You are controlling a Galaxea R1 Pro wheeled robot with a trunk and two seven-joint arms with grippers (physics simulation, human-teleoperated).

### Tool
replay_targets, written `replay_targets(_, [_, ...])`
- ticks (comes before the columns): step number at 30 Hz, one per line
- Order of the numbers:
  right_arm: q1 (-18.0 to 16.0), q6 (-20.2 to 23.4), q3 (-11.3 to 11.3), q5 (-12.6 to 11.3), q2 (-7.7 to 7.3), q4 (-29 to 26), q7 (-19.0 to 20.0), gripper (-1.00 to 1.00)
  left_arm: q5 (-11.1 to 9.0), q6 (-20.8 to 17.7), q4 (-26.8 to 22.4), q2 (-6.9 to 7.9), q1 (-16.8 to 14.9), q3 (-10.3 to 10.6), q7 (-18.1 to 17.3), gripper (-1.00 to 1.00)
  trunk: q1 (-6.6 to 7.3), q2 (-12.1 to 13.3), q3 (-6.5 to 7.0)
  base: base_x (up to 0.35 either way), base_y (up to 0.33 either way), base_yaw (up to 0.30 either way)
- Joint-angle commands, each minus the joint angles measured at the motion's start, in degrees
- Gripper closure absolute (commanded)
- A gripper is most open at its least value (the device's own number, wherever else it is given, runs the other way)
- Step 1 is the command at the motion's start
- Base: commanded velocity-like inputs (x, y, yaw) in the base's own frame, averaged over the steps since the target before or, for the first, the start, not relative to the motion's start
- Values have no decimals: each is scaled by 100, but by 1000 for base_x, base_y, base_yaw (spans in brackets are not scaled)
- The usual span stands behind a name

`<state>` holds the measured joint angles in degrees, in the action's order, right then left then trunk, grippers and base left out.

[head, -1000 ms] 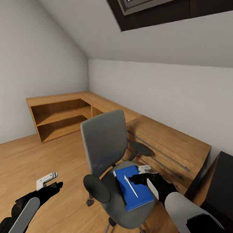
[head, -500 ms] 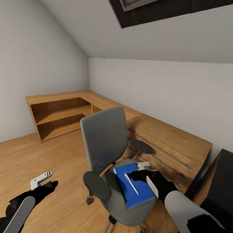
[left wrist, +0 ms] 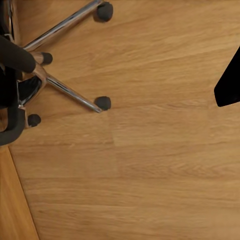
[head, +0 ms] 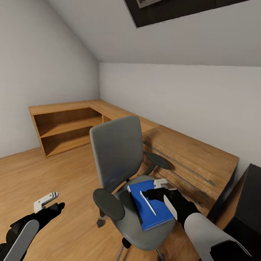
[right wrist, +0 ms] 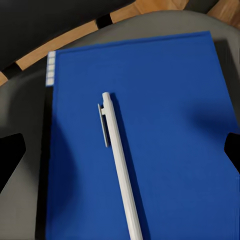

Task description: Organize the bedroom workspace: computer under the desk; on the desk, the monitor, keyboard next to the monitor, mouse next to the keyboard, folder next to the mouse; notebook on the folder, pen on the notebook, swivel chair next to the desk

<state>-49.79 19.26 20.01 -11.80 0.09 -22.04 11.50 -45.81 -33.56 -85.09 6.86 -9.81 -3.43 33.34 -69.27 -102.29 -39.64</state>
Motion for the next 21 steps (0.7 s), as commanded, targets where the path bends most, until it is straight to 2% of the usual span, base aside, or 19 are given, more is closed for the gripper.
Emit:
replay_targets(1, [-4, 28, 27, -58, -3, -8, -8, -100, -60, -10, -8, 1, -4, 1, 50, -100, -22, -45, -24, 0, 0, 0])
replay_targets(18, [-4, 25, 29, -60, -2, -49, 11, -100, -60, -10, -8, 0, -4, -2, 50, -100, -395, -726, -329, 0, 0, 0])
replay_targets(21, [-4, 25, 29, -52, -7, -48, 11, -100, -60, -15, -8, 4, -4, -7, 50, -100, -395, -726, -329, 0, 0, 0])
